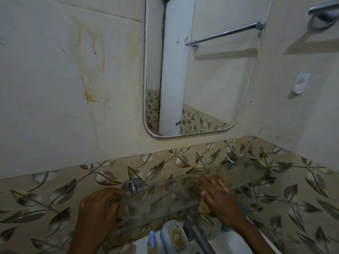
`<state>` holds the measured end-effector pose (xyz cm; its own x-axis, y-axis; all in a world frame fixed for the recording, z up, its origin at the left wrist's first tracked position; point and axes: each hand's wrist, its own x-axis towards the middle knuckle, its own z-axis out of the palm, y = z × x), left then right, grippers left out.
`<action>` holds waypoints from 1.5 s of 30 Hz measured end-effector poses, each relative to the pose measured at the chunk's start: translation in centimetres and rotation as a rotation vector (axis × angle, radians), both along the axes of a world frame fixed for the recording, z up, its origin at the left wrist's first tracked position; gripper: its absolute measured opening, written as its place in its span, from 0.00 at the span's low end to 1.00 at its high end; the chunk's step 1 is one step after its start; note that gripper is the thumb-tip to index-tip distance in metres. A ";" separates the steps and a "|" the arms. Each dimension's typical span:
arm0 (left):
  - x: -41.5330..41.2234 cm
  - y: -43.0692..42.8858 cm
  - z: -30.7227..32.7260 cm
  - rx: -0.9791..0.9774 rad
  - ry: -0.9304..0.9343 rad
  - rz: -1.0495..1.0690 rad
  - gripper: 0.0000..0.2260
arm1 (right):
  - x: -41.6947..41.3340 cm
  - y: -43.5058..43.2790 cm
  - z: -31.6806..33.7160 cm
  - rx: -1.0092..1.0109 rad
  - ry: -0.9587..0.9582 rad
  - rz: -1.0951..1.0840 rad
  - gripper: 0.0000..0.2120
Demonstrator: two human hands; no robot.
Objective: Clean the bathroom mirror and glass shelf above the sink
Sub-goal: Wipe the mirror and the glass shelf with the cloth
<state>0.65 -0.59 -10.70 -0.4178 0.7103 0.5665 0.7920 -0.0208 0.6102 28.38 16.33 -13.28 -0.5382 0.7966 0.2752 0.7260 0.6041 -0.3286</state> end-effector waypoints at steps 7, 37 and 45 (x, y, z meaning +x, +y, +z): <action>0.6 -0.2 0.6 -0.036 -0.012 0.020 0.19 | -2.1 3.6 1.8 -0.069 -0.128 -0.128 0.20; 0.5 0.1 0.1 -0.090 -0.004 0.012 0.19 | -0.3 3.4 0.9 0.060 -0.166 -0.070 0.20; 0.3 0.1 -0.3 -0.111 0.036 0.018 0.13 | 4.0 3.7 1.3 -0.055 -0.021 -0.093 0.20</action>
<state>0.91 -0.45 -11.01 -0.4114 0.7623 0.4997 0.8132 0.0594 0.5789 32.37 20.04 -11.94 -0.4662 0.8570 0.2195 0.7851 0.5152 -0.3437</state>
